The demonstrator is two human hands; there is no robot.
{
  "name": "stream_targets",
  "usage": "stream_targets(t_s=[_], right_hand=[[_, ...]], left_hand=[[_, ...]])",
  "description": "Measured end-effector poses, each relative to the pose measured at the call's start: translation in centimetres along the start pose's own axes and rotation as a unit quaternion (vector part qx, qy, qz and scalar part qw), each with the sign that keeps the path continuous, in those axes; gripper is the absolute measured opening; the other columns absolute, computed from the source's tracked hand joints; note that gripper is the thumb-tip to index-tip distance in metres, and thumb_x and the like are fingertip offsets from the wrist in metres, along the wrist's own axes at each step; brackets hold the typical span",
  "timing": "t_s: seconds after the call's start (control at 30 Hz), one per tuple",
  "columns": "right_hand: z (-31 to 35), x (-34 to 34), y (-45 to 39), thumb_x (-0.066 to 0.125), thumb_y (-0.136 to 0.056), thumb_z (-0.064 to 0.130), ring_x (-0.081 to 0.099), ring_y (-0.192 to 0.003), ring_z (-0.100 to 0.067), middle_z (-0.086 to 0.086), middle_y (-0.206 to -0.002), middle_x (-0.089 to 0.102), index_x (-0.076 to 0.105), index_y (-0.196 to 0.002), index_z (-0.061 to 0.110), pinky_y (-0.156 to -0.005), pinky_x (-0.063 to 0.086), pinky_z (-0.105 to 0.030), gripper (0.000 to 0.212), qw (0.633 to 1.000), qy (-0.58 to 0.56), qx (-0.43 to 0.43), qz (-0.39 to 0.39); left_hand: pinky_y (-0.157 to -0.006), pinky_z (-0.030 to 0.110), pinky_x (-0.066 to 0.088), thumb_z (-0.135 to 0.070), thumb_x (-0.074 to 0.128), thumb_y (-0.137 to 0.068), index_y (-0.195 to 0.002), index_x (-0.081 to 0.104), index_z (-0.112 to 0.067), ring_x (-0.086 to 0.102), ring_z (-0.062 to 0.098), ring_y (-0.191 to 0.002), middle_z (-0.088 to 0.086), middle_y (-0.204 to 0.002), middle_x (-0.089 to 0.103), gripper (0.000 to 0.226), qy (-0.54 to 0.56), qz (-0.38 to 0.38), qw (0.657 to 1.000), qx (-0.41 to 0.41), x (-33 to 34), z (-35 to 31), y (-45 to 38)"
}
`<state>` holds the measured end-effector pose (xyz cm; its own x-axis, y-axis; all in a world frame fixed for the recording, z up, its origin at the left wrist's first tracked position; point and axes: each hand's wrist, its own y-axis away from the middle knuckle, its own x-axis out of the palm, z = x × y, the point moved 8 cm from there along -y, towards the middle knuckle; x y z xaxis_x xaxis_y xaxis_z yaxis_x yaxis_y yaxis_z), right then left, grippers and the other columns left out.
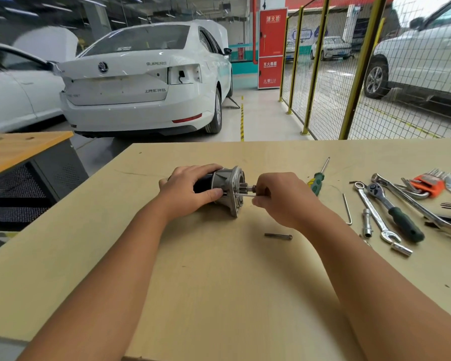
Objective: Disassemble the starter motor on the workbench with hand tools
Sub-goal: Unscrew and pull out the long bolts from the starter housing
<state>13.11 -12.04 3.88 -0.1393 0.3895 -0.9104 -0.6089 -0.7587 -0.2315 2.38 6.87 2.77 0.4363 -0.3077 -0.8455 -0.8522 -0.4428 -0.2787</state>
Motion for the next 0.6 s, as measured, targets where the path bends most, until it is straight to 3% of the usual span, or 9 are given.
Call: stream_targets(t_s=[0.1, 0.2, 0.3, 0.47, 0.6], right_hand=[[0.06, 0.03, -0.11, 0.063, -0.096, 0.037, 0.054, -0.075, -0.016, 0.003, -0.082, 0.061, 0.059, -0.083, 0.027, -0.063, 0.045, -0.033, 0.016, 0.999, -0.04, -0.013, 0.009], [0.15, 0.19, -0.35, 0.051, -0.103, 0.032, 0.048, -0.07, -0.021, 0.0, -0.071, 0.055, 0.054, -0.071, 0.02, -0.057, 0.033, -0.033, 0.034, 0.999, -0.023, -0.023, 0.03], [0.13, 0.34, -0.46, 0.051, -0.104, 0.031, 0.051, -0.077, -0.026, -0.004, -0.078, 0.058, 0.06, -0.081, 0.016, -0.062, 0.038, -0.034, 0.029, 0.999, 0.002, -0.017, 0.04], [0.35, -0.42, 0.04, 0.064, -0.094, 0.043, 0.052, -0.084, -0.022, 0.009, -0.081, 0.06, 0.063, -0.084, 0.031, -0.078, 0.039, -0.04, 0.016, 0.998, 0.068, 0.0, -0.016], [0.53, -0.56, 0.13, 0.069, -0.092, 0.037, 0.056, -0.084, -0.021, 0.006, -0.086, 0.059, 0.06, -0.086, 0.028, -0.073, 0.05, -0.038, 0.014, 1.0, -0.006, -0.009, -0.017]], left_hand=[[-0.099, 0.045, 0.025, -0.08, 0.051, -0.075, -0.136, 0.04, -0.071, 0.035, 0.01, -0.135, -0.034, -0.135, 0.054, 0.063, -0.004, -0.001, 1.0, 0.0, -0.06, -0.05, -0.03], [-0.1, 0.047, 0.027, -0.081, 0.049, -0.075, -0.135, 0.039, -0.072, 0.036, 0.01, -0.135, -0.034, -0.134, 0.055, 0.062, -0.007, -0.001, 1.0, -0.001, -0.01, 0.01, -0.08], [-0.097, 0.046, 0.025, -0.085, 0.043, -0.073, -0.135, 0.038, -0.073, 0.035, 0.009, -0.133, -0.035, -0.133, 0.054, 0.062, -0.001, 0.001, 1.0, -0.004, 0.07, 0.06, -0.05], [-0.098, 0.045, 0.024, -0.083, 0.044, -0.074, -0.135, 0.038, -0.072, 0.034, 0.008, -0.132, -0.037, -0.132, 0.053, 0.063, 0.0, 0.0, 1.0, -0.001, 0.05, -0.06, -0.01], [-0.102, 0.047, 0.026, -0.081, 0.048, -0.074, -0.136, 0.038, -0.072, 0.034, 0.008, -0.132, -0.037, -0.132, 0.053, 0.063, 0.0, 0.002, 1.0, 0.001, -0.01, -0.13, 0.06]])
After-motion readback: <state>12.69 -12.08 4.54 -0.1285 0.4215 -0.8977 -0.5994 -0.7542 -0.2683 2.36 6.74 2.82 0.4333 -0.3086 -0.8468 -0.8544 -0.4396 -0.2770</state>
